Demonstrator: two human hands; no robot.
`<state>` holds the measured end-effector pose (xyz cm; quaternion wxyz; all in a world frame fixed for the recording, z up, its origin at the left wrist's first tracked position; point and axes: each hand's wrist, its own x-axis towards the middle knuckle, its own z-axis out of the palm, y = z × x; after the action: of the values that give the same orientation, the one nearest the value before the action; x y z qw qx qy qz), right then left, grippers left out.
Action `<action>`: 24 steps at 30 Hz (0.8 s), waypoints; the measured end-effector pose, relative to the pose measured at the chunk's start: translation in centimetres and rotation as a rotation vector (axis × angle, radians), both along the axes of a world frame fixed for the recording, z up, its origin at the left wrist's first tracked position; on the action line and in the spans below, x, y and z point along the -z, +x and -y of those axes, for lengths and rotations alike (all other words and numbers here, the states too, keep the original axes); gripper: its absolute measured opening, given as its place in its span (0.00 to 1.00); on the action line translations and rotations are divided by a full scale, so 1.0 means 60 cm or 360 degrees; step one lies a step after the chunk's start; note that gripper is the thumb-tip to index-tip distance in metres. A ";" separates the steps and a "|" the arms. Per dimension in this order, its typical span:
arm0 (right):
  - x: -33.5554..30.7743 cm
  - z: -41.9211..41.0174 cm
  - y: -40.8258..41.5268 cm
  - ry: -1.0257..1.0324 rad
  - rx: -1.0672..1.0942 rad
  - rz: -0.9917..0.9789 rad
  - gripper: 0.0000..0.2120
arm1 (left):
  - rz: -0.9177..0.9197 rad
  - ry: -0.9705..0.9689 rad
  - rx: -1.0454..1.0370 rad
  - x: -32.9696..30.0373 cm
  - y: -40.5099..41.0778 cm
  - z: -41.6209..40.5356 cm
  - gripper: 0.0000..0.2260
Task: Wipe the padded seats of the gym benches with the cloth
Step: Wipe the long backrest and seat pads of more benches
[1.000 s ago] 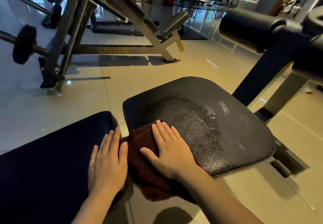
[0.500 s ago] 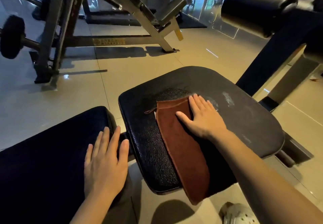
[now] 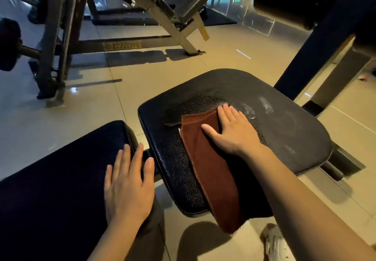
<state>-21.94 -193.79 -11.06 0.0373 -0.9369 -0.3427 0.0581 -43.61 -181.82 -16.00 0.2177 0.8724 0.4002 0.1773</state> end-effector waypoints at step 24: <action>0.015 0.099 -0.117 0.0146 0.0724 0.0186 0.36 | 0.0033 0.0130 0.0842 -0.018 -0.010 -0.002 0.28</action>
<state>-28.97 -199.75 -11.94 0.0721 -0.9891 -0.1265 -0.0219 -44.23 -181.73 -14.95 0.2251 0.9528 0.1485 0.1393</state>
